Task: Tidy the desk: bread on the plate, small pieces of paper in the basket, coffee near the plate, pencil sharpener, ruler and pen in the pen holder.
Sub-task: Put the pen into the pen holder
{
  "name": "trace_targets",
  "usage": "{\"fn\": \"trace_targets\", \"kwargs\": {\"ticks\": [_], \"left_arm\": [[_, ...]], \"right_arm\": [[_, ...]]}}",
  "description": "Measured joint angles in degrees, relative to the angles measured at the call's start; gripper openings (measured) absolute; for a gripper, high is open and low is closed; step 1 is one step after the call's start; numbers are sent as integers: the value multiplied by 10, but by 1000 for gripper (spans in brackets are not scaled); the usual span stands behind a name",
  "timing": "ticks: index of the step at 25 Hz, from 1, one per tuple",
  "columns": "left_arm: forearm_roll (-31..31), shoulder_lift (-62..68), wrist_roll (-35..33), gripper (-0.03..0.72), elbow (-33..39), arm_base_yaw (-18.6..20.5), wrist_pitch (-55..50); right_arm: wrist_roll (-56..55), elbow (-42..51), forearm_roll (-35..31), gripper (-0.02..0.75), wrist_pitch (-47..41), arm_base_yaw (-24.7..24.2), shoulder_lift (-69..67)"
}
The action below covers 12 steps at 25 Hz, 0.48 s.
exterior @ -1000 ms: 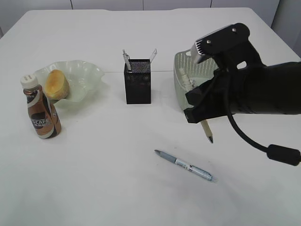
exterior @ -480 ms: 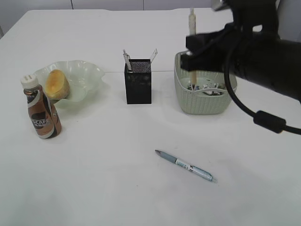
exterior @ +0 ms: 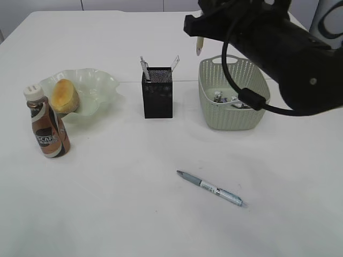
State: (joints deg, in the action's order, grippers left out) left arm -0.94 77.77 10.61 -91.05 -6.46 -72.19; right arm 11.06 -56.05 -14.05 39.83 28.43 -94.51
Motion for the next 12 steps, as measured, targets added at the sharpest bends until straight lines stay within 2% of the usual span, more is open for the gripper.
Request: {"fn": "trace_targets", "kwargs": {"ticks": [12], "left_arm": [[-1,0,0,323,0,0,0]], "right_arm": [[0,-210,-6,60,-37,0,-206]]}}
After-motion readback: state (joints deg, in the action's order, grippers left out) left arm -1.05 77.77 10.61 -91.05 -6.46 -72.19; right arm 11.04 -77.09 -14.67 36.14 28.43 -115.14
